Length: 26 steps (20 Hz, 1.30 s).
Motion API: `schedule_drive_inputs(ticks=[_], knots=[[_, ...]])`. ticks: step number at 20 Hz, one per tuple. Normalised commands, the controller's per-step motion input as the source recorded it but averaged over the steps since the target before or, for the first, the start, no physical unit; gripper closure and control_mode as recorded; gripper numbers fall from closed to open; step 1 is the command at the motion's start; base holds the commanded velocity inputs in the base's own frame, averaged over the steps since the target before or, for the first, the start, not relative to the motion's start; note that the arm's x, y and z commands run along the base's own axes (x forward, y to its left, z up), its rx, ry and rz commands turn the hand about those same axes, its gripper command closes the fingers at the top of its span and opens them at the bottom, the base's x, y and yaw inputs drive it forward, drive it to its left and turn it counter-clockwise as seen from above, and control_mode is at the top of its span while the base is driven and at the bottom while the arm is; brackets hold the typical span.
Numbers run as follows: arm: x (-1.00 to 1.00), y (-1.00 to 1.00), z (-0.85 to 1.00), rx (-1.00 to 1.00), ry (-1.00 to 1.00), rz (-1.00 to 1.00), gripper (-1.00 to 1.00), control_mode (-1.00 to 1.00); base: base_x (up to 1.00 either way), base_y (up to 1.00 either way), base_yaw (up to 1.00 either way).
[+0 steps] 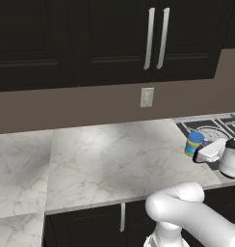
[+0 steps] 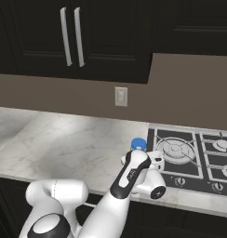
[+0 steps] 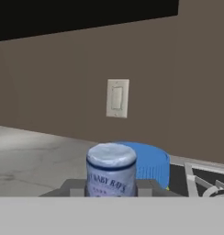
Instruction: Take 2 condiments from the cabinet and move them on the counter near the stove.Make sure the condiments are lined up with each other, next to each other.
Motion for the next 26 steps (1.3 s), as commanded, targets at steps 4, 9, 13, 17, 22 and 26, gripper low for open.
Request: schedule_drive_inputs(ticks=[4, 9, 13, 17, 22, 26], knots=[[0.00, 0.03, -0.10, 0.00, 0.00, 0.00, -1.00, -1.00, 0.00, 0.00, 0.00], [0.00, 0.00, 0.00, 0.00, 0.00, 0.00, -1.00, -1.00, 0.00, 0.00, 0.00], [0.00, 0.00, 0.03, 0.00, -0.03, 0.00, -1.00, -1.00, 0.00, 0.00, 0.00], [-0.08, 0.00, 0.15, 0.00, -0.07, 0.00, -1.00, -1.00, 0.00, 0.00, 0.00], [-0.28, 0.00, 0.20, 0.00, -0.02, 0.00, -1.00, -1.00, 0.00, 0.00, 0.00], [-0.44, 0.00, 0.34, 0.00, 0.01, 0.00, -1.00, -1.00, 0.00, 0.00, 0.00]])
